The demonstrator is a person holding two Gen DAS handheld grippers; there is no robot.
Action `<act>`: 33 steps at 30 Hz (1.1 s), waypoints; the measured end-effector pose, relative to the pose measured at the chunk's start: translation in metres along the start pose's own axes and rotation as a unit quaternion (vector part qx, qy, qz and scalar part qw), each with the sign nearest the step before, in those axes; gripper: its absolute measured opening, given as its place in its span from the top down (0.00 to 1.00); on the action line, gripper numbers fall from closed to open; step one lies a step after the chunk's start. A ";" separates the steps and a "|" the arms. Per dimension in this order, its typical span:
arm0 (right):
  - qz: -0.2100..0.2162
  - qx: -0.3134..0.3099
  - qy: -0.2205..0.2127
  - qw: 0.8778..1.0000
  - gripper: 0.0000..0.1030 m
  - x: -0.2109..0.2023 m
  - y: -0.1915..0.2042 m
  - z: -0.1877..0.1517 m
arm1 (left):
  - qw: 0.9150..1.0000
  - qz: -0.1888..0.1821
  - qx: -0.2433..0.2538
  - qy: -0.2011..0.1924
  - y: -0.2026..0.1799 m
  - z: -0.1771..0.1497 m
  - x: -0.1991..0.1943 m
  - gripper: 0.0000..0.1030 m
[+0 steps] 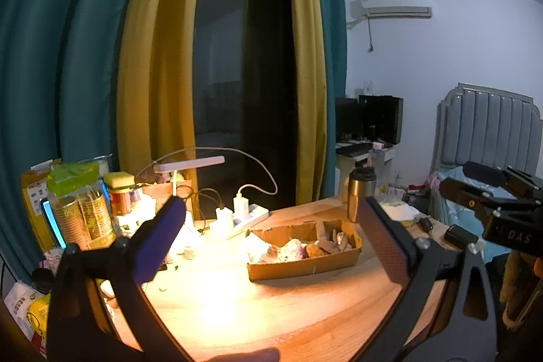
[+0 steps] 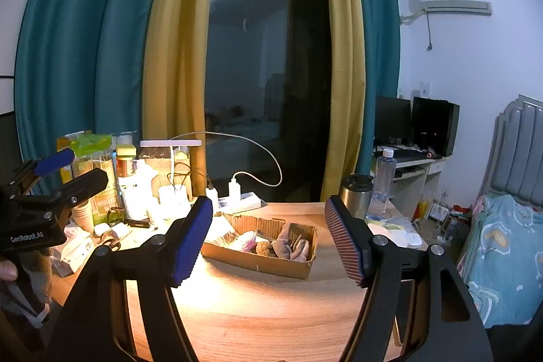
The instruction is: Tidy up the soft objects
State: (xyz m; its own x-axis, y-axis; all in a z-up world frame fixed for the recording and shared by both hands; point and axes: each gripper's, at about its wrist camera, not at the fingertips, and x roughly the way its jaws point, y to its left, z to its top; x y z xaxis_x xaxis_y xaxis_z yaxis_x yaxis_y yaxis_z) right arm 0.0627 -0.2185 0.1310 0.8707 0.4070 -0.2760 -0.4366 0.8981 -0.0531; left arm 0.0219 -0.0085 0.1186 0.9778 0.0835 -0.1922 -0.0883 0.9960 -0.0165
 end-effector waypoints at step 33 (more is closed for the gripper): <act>-0.001 0.001 0.002 1.000 0.30 0.001 -0.004 -0.002 | 1.000 -0.005 0.003 -0.001 -0.007 0.002 -0.005 0.01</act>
State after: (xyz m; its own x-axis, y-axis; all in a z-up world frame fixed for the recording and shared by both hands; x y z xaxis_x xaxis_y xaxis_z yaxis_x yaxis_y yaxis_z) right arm 0.0649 -0.2218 0.1284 0.8711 0.4042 -0.2788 -0.4340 0.8994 -0.0520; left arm 0.0179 -0.0154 0.1221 0.9789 0.0732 -0.1909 -0.0769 0.9970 -0.0121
